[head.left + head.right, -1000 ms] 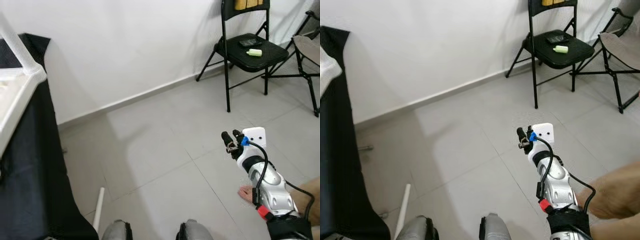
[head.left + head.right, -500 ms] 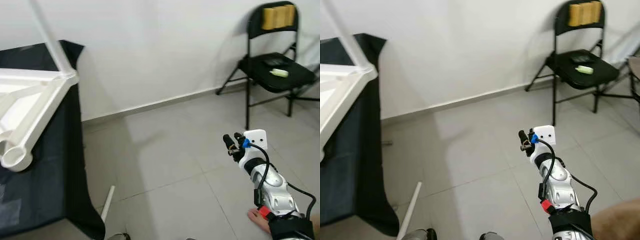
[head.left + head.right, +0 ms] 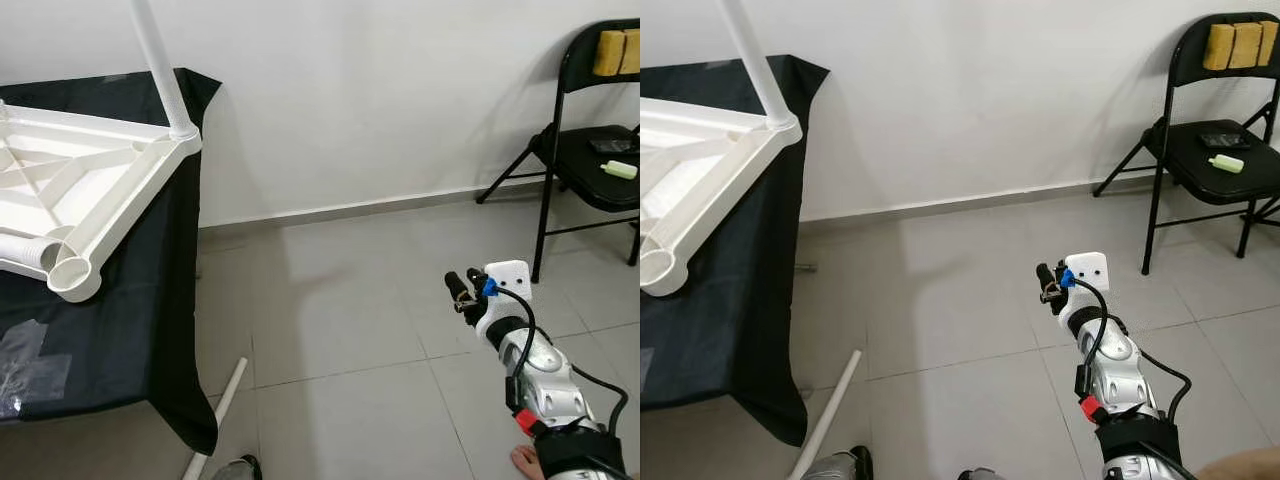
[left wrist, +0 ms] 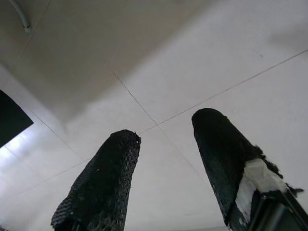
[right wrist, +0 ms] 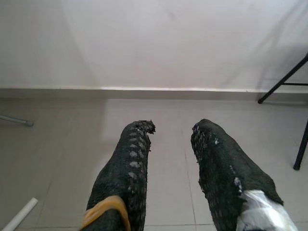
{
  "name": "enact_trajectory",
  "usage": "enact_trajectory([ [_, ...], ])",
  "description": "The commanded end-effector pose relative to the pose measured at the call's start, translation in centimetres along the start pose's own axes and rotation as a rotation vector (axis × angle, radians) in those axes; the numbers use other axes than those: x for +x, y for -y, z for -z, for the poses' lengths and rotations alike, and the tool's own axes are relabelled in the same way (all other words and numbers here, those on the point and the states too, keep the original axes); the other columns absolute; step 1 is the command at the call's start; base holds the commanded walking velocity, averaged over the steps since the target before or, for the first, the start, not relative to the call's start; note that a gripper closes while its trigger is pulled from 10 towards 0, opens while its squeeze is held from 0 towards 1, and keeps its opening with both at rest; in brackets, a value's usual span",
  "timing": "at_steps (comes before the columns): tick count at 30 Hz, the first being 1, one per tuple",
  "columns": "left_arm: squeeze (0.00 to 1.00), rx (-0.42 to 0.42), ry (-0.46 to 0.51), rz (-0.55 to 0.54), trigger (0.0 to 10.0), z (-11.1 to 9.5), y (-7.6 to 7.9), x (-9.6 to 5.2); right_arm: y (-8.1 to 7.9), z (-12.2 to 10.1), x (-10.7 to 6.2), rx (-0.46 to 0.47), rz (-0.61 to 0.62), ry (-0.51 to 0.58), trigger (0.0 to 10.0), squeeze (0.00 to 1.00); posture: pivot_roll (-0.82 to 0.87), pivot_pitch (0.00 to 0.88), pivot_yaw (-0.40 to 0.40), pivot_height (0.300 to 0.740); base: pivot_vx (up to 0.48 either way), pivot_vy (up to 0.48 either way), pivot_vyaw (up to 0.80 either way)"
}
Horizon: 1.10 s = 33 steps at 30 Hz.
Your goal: Building children table
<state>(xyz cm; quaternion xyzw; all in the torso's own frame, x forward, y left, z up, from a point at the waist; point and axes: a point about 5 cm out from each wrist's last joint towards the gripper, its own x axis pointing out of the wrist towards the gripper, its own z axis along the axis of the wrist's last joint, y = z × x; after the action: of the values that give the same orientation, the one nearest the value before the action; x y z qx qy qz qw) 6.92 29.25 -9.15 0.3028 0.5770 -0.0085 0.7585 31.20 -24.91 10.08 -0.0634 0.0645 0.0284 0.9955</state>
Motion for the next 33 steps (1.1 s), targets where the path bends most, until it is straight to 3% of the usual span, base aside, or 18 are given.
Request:
enact_trajectory([
  [1, 0.0, 0.004, -0.021, -0.015, 10.0, 0.8, -0.3, -0.1, 0.0, 0.7, -0.2, -0.007, 0.0, -0.031, 10.0, 0.0, 0.04, 0.172, -0.082, 0.74, 0.0, 0.0, 0.0],
  [33, 0.0, 0.002, 0.04, -0.025, 10.0, -0.5, -0.5, 0.1, -0.4, 1.2, -0.4, 0.006, 0.007, -0.028, 10.0, 0.0, 0.05, 0.164, -0.064, 0.74, 0.0, 0.0, 0.0],
])
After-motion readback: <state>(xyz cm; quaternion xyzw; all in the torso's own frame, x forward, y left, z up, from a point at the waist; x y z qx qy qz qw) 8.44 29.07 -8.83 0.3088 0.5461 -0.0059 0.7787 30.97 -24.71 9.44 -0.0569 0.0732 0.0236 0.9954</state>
